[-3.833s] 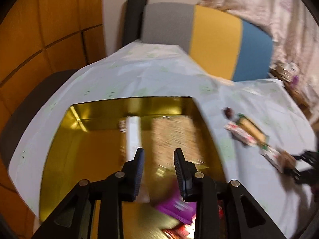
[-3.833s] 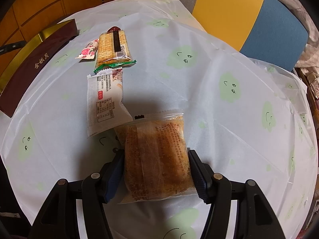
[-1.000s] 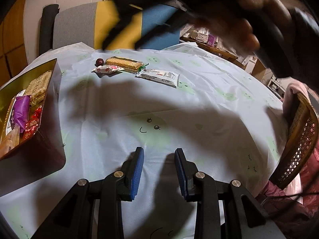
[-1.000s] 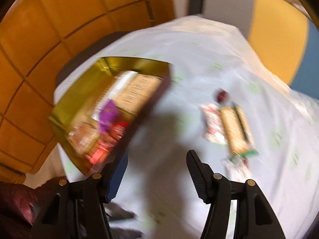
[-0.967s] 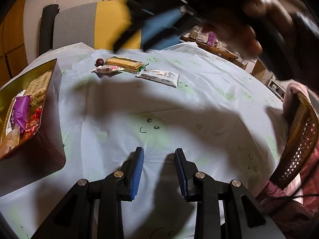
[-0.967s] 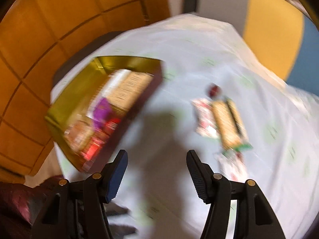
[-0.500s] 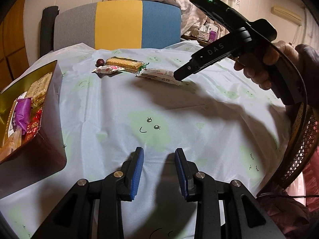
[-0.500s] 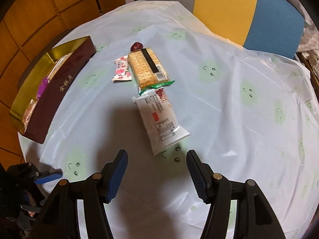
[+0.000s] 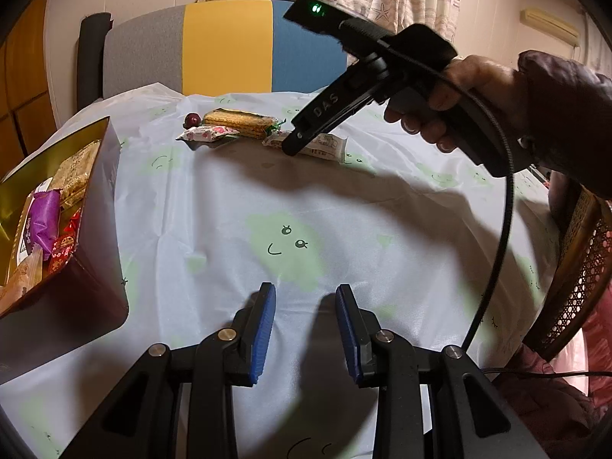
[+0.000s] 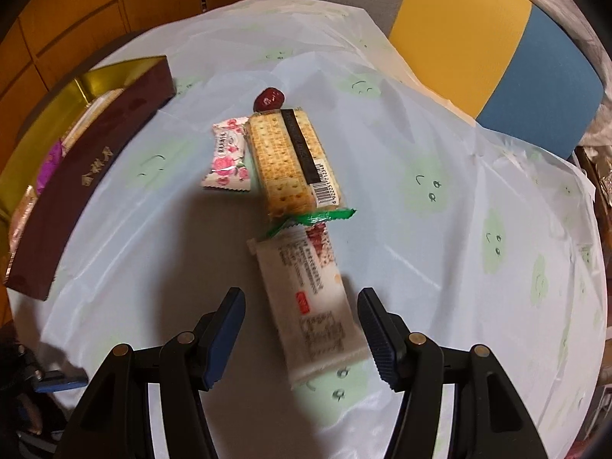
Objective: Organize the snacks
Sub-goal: 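Move the right tool to the white red-label packet and grasp it, then grasp the pink rose-print bar with the left tool and lift it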
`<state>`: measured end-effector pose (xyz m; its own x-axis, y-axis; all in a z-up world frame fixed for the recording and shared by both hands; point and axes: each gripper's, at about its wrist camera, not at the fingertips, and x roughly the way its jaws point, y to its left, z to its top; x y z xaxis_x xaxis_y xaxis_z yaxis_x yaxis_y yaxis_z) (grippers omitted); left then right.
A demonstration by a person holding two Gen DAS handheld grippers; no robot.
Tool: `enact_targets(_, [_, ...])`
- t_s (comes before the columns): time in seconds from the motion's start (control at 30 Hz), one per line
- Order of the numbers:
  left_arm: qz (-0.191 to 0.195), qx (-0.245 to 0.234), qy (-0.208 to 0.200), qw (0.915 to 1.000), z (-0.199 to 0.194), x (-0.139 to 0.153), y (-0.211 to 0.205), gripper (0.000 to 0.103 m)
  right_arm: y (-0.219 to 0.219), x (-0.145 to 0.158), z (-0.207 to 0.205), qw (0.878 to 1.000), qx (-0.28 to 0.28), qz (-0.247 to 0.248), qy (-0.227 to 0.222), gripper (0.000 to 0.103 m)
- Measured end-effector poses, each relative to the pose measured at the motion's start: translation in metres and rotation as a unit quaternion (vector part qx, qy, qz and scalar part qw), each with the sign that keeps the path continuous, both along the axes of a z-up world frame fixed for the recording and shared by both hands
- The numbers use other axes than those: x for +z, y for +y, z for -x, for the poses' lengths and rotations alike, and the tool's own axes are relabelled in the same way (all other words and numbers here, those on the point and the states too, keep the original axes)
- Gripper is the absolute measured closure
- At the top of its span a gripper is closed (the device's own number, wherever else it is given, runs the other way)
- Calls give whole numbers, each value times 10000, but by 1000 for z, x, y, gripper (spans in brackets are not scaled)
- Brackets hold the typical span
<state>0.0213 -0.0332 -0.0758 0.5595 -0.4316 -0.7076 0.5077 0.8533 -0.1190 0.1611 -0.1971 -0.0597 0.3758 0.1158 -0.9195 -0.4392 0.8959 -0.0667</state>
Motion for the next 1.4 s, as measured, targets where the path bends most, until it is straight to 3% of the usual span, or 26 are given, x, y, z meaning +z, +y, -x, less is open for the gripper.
enact_targets(0.03, [-4, -1, -1, 10000, 0, 0, 0, 70, 0, -2, -2, 10000, 13, 14, 19, 41])
enact_targets(0.13, [-2, 1, 1, 10000, 0, 0, 0, 70, -3, -8, -4, 9998, 47, -132, 169, 59])
enact_targets(0.27, [-5, 2, 3, 10000, 0, 0, 0, 70, -13, -8, 6, 9998, 138, -24, 165, 64])
enact_targets(0.53, [-43, 37, 36, 10000, 0, 2, -1, 69, -65, -13, 32, 9991, 5, 118, 409, 63])
enact_targets(0.77, [-282, 169, 298, 9990, -7, 6, -10, 66, -101, -18, 45, 9988, -204, -330, 302, 61])
enact_targets(0.97, [-342, 249, 548, 9976, -20, 20, -21, 66, -112, -17, 50, 9985, -183, -431, 300, 57])
enact_targets(1.17, [-190, 556, 793, 9951, -61, 42, -25, 66, -100, -16, 42, 9994, -200, -123, 262, 44])
enact_targets(1.33, [133, 1160, 1289, 9848, -118, 51, -16, 66, -96, -16, 39, 9996, -156, -11, 253, 43])
enact_targets(1.4, [147, 1346, 1309, 9821, -135, 53, -15, 67, -90, -15, 37, 9996, -125, 57, 228, 43])
